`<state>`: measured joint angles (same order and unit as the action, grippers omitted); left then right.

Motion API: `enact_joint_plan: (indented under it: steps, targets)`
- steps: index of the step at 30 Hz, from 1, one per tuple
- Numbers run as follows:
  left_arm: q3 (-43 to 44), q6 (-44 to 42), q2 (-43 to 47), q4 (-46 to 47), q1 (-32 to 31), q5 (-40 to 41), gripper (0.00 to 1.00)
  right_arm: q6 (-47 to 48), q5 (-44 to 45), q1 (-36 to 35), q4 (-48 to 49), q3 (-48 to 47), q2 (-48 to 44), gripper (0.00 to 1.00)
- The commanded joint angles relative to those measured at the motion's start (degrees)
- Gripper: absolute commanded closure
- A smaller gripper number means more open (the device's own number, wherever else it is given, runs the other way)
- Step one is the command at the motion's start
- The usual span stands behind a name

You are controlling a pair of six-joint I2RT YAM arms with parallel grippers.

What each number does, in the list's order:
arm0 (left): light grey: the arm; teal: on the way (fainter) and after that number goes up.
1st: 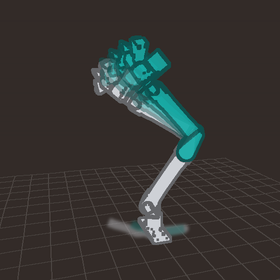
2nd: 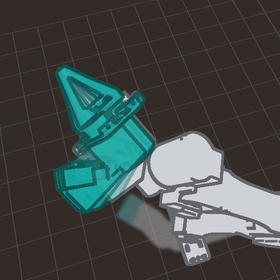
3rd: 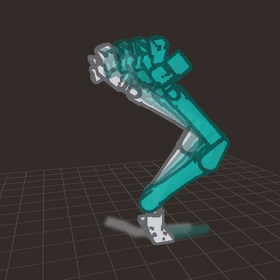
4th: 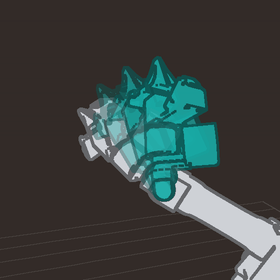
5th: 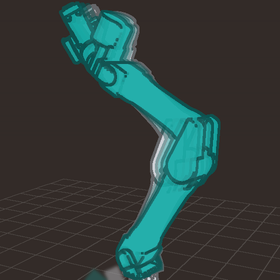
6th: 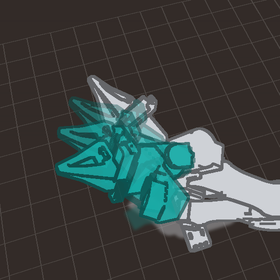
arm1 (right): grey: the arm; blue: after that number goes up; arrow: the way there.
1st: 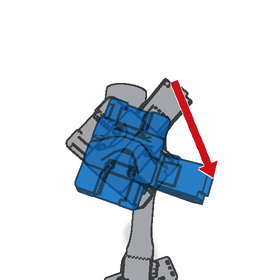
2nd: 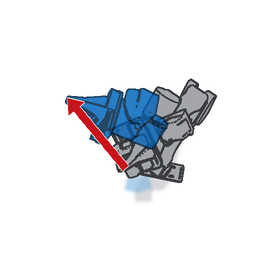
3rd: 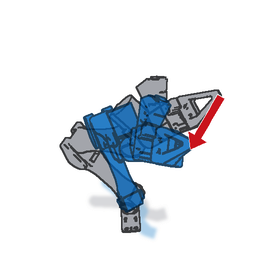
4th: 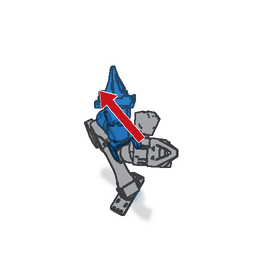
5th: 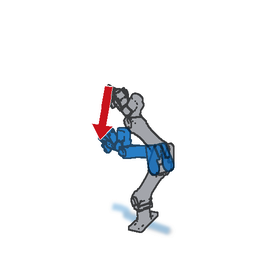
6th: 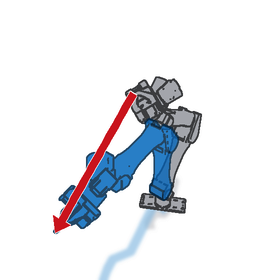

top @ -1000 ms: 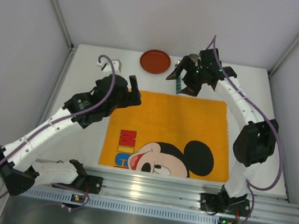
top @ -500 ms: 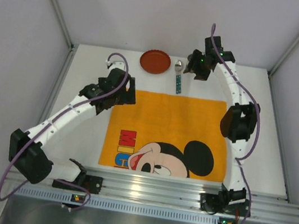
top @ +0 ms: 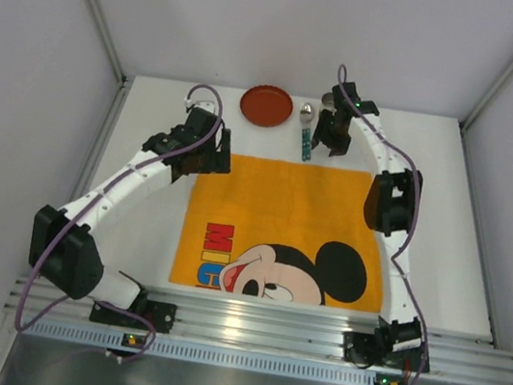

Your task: Set the dinner table for one person

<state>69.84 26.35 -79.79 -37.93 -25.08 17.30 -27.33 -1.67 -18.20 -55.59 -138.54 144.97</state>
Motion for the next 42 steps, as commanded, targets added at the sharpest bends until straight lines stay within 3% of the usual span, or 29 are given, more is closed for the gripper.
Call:
enact_joint_plan:
  steps: [1, 12, 19, 27, 42]
  targets:
    - [5.91, -1.21, -3.52, -0.21, 0.47, -1.74, 0.09, 3.42, 5.62, -2.54, 0.66, -3.31, 1.19, 0.43]
    - [10.57, -0.42, -9.51, -2.93, 0.73, -2.54, 0.11, 2.9, 2.81, -4.21, 6.1, -9.02, 6.47, 0.42]
    - [15.31, -1.83, -13.11, -5.13, 1.96, -2.97, 0.11, 3.86, 6.23, -5.97, 4.98, -10.44, 9.28, 0.39]
    - [15.41, -3.67, -13.38, -4.96, 3.19, -2.88, 0.11, 8.35, 14.58, -9.84, 1.37, -9.29, 9.46, 0.57]
    - [9.88, -8.15, -6.61, -2.41, 4.78, -1.92, 0.1, 11.34, 18.11, -11.34, 0.57, -10.61, 11.4, 1.0]
